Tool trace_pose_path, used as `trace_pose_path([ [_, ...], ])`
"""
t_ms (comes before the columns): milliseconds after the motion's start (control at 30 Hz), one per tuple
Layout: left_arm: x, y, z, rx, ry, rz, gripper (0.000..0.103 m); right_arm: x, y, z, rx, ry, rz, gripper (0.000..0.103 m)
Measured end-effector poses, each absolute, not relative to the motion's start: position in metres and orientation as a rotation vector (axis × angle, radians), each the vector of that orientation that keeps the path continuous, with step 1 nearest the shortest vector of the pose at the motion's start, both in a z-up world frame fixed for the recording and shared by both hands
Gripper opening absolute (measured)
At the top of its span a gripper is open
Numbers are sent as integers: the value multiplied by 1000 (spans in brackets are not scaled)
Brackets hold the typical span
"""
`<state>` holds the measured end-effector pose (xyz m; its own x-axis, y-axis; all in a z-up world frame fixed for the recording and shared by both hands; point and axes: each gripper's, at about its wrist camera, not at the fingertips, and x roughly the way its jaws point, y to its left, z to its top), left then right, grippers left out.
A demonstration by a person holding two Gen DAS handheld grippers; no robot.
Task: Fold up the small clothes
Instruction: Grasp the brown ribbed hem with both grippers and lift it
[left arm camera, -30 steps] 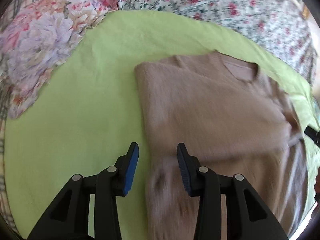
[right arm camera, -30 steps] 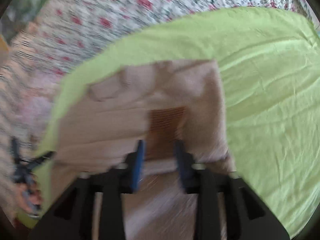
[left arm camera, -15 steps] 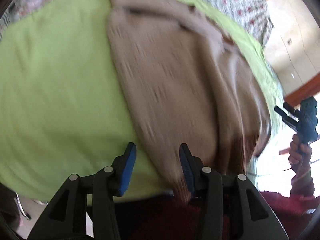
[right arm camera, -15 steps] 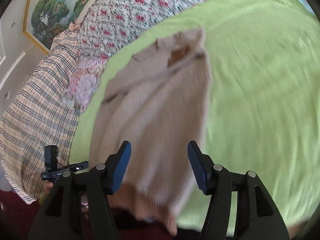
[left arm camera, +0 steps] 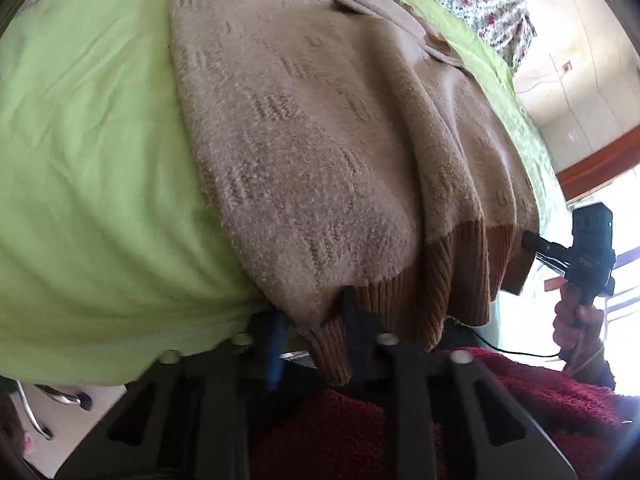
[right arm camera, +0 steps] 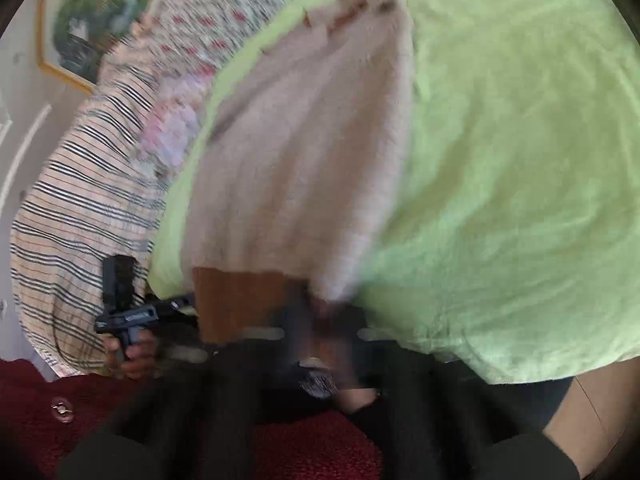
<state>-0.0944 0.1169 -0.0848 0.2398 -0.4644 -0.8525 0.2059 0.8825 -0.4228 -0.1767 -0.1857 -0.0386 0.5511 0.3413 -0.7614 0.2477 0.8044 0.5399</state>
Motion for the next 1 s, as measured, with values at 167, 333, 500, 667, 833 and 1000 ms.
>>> trace_pose_path([
  [167,-106,133,-53,-235,1154,-474,5,-213,-217,-2,652,890,50,7],
  [333,-111,160,-39,-280,1095,-505,5,-235,-259,13,672,837,-23,7],
  [500,-100,158,-63,-281,1175,-542,15,-219,-258,-19,732,885,26,10],
  [667,-98,152,-89,-300,1246,-573,29,-228,-262,-40,809,900,63,18],
  [833,-92,123,-97,-271,1242,-641,32,-216,-252,-50,803,911,115,20],
  [1000,-111,119,-80,-193,1165,-678,8,-223,-243,-34,744,890,153,8],
])
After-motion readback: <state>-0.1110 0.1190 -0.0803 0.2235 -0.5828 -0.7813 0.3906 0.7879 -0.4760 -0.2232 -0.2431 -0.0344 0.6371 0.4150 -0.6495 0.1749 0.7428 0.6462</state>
